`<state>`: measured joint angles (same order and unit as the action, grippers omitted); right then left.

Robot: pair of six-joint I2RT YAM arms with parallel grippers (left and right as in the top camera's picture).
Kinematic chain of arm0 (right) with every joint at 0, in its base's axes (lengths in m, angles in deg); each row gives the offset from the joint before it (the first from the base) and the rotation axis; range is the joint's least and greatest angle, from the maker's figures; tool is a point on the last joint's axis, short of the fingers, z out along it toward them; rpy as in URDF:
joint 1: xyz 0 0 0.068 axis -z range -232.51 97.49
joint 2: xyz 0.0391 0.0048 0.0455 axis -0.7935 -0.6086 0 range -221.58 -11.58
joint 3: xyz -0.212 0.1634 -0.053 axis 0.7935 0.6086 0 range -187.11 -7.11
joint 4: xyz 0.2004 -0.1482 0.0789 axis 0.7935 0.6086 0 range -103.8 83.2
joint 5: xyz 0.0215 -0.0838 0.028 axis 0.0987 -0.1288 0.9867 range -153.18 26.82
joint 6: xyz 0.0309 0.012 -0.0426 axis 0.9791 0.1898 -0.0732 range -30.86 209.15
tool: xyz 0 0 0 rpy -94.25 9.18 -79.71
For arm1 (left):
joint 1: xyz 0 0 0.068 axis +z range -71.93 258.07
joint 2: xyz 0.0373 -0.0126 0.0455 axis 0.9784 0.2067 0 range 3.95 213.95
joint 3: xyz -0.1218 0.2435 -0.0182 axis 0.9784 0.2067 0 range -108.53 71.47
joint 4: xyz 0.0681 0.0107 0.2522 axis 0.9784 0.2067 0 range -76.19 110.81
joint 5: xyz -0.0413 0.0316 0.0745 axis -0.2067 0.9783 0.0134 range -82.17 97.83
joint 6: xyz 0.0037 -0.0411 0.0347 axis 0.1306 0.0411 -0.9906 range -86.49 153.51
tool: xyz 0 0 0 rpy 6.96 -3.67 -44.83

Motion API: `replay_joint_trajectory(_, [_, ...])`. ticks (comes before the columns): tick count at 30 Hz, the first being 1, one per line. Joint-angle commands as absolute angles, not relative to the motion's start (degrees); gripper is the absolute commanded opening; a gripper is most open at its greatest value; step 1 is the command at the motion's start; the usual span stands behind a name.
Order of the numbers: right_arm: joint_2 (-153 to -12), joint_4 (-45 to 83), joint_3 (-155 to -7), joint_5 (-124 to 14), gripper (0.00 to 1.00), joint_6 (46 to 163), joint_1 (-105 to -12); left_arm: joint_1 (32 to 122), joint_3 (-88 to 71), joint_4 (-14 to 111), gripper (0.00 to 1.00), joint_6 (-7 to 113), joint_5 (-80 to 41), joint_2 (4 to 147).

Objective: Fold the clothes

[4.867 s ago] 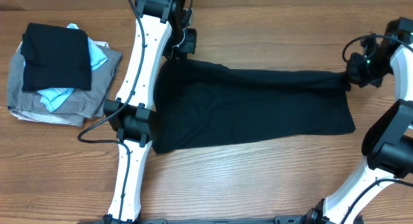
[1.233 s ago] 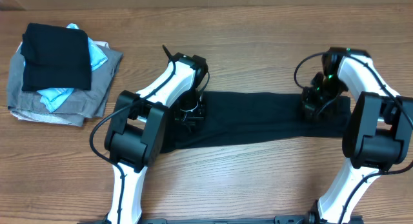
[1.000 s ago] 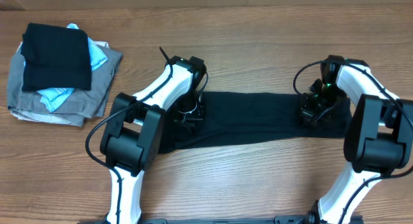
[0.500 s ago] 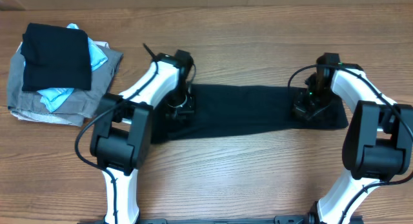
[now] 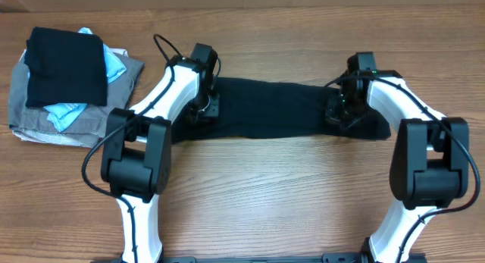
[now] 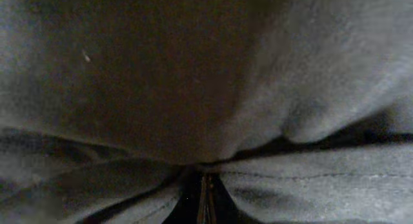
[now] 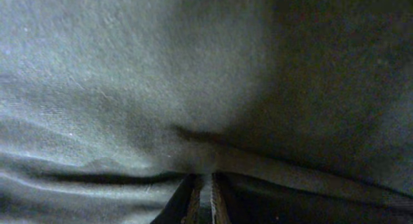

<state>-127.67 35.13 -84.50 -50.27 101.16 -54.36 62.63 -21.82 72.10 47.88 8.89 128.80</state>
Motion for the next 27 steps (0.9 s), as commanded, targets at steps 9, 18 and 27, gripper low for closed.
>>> replay_joint_trajectory(9, [-129.07, 46.80, -101.53, -58.36, 0.15, 99.19, -52.63, 63.44, -39.33, 82.80, 0.04, 48.50, 10.75, 123.45])
replay_joint_trajectory(18, [-129.35, 49.44, -101.13, -64.59, 0.13, 101.29, -46.23, 63.44, -38.00, 87.05, 0.18, 49.39, 10.88, 121.70])
replay_joint_trajectory(27, [-129.37, 48.50, -96.32, -62.45, 0.10, 101.59, -42.45, 63.50, -33.69, 86.21, 0.18, 49.39, 10.99, 121.70])
